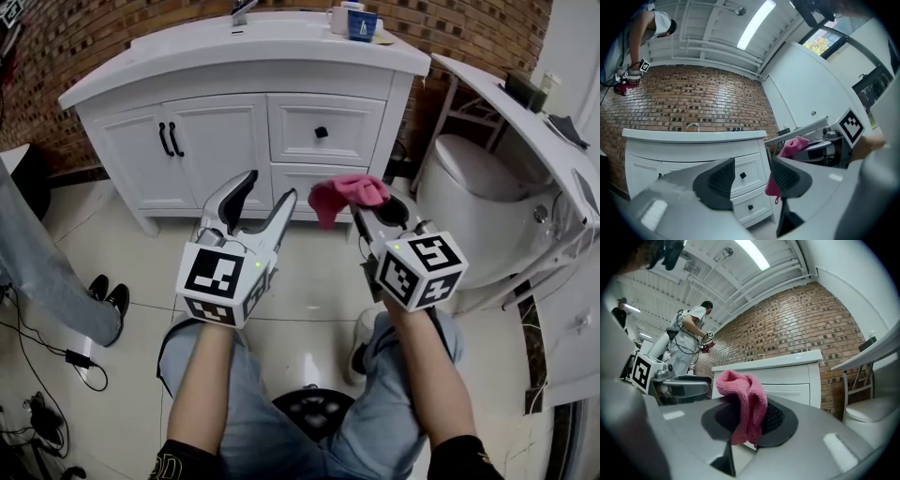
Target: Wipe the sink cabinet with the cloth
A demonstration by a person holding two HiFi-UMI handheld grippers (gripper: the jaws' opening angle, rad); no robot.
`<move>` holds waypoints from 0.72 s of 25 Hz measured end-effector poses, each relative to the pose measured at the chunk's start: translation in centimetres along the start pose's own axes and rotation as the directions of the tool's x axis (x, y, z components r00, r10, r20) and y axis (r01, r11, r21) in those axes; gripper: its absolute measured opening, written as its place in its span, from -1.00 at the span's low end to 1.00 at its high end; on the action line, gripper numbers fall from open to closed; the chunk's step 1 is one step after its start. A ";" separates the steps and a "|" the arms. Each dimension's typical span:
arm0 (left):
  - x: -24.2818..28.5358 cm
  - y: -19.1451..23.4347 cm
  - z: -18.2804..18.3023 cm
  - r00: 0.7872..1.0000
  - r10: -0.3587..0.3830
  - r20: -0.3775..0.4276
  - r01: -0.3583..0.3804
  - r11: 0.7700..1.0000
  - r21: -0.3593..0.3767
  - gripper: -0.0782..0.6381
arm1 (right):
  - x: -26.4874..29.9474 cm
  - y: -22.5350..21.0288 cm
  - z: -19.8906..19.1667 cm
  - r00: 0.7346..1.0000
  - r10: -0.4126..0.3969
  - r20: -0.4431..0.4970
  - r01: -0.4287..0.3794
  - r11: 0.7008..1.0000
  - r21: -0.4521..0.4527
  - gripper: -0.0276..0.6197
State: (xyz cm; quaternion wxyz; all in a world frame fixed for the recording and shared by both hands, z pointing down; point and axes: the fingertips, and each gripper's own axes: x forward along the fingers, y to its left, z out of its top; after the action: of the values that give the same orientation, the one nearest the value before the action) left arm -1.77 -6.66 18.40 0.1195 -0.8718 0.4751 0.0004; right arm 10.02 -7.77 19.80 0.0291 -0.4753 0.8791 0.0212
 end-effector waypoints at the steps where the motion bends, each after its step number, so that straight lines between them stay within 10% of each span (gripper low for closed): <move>1: -0.1 0.0 0.0 1.000 0.001 0.002 -0.001 1.000 -0.004 -0.12 | -0.1 -0.1 0.0 1.000 -0.001 0.001 0.001 1.000 0.003 -0.67; 18: -0.2 1.6 -0.4 0.998 0.056 -0.015 -0.057 0.997 -0.058 -0.12 | 0.3 0.3 0.6 0.999 -0.020 0.028 0.020 1.000 0.013 -0.67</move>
State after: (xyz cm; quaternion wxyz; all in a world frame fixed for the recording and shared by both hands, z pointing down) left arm -3.28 -7.37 18.48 0.0909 -0.8610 0.5002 0.0117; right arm 9.65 -7.84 19.19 0.0448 -0.4835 0.8739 0.0220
